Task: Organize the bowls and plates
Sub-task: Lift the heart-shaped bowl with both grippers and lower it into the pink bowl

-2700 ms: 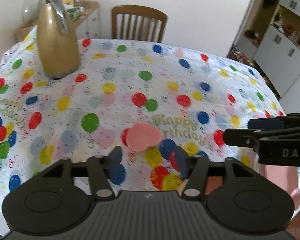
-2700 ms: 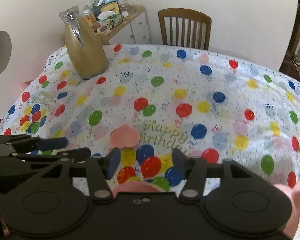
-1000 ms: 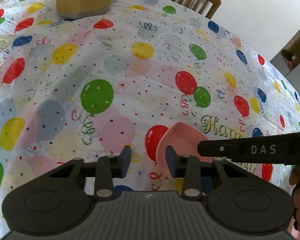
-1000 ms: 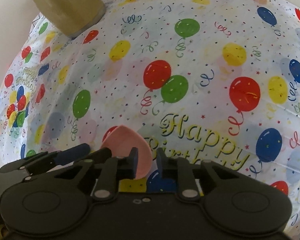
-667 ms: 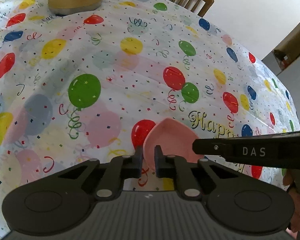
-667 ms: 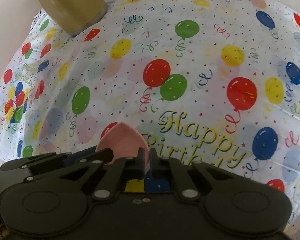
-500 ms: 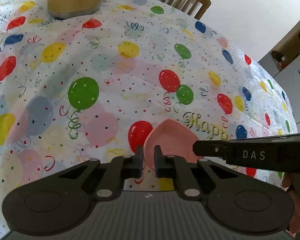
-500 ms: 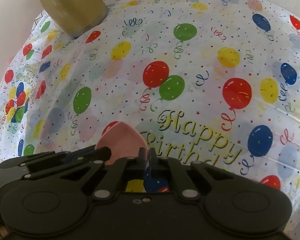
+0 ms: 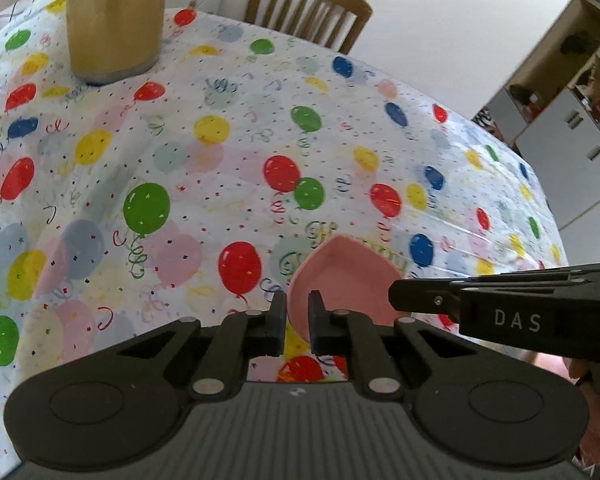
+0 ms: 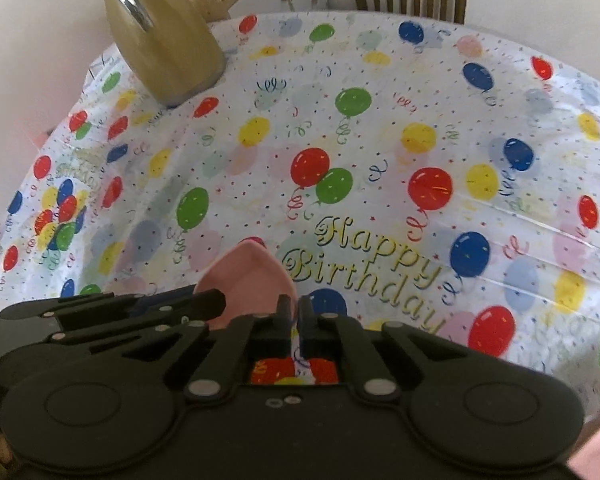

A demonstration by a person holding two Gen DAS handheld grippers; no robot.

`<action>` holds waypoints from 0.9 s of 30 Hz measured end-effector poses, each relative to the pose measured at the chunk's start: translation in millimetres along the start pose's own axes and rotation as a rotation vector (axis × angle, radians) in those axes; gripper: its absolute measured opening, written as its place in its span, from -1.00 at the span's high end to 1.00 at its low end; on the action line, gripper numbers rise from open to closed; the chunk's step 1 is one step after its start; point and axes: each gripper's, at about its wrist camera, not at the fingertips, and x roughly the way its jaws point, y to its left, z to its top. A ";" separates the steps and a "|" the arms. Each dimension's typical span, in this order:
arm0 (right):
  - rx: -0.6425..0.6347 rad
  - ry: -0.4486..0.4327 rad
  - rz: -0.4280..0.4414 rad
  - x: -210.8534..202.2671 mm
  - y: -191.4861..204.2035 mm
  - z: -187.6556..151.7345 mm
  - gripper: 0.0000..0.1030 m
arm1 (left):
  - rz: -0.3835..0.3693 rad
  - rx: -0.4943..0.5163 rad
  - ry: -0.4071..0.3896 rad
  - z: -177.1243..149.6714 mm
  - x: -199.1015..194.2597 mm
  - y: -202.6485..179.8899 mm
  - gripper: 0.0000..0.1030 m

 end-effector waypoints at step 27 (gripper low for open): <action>0.162 -0.104 -0.079 -86.0 2.8 -96.3 0.95 | -0.100 0.214 0.051 -61.8 -54.9 -51.3 0.79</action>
